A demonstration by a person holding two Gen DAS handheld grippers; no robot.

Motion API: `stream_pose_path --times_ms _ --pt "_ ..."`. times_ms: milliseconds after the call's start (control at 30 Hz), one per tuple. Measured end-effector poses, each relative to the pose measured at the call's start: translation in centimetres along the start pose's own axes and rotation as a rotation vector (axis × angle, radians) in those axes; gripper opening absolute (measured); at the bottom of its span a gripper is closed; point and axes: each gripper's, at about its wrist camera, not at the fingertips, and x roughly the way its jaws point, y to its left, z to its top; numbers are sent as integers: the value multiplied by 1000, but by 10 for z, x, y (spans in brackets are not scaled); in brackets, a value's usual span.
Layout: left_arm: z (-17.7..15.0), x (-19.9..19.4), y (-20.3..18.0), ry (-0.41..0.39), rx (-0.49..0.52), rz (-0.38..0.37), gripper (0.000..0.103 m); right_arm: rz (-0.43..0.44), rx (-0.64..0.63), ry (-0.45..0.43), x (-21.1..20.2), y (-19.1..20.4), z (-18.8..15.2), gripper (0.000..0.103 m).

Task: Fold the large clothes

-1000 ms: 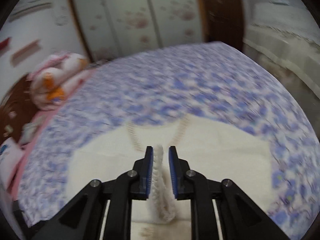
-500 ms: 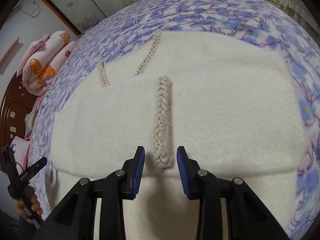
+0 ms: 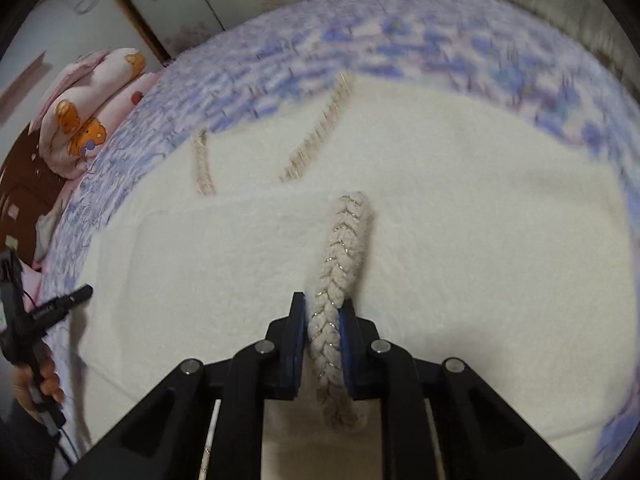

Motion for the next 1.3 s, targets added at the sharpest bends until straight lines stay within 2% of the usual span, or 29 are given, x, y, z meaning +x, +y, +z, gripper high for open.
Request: stream_pose_path --times_ms 67,100,200,267,333,400,500,600,733,800,900,1000,1067,1133,1167,1200,1300 --pt "-2 -5 -13 -65 69 51 12 -6 -30 -102 -15 5 3 14" --pt "-3 0 -16 -64 95 79 12 -29 -29 -113 -14 3 4 14" --pt "-7 23 -15 -15 114 127 16 -101 -10 -1 19 -4 2 19" --pt "-5 18 -13 -18 101 143 27 -102 3 -8 16 -6 -2 23" --pt "-1 8 -14 -16 93 191 39 -113 20 2 6 -6 -3 24" --pt "-7 -11 -11 -54 102 216 41 -128 9 -32 -8 -4 -7 24" --pt "-17 -37 -15 -107 94 176 43 -128 -21 -83 -26 8 -16 26" --pt "-32 -50 -31 -115 91 84 43 -28 -56 -51 -27 34 -26 26" --pt "-53 -39 -69 -87 127 -5 43 87 -146 -13 -18 90 -40 26" --pt "-62 -30 -82 -80 146 -1 43 121 -196 3 -9 117 -47 26" --pt "-69 -9 -84 -46 151 55 42 102 -248 29 9 134 -52 26" --pt "-65 -5 -65 -74 156 111 40 54 -270 11 15 119 -49 19" --pt "-59 -8 -48 -77 138 112 29 -48 -269 -33 10 97 -45 13" --pt "-54 -10 -34 -78 125 114 25 -127 -231 -57 5 65 -41 13" --pt "-54 -11 -27 -70 118 92 21 -210 -197 -64 4 46 -39 14" --pt "-54 -11 -23 -67 116 78 21 -253 -170 -68 2 30 -38 14" --pt "-56 -12 -27 -69 140 99 21 -111 -54 -61 -9 -9 -38 9"
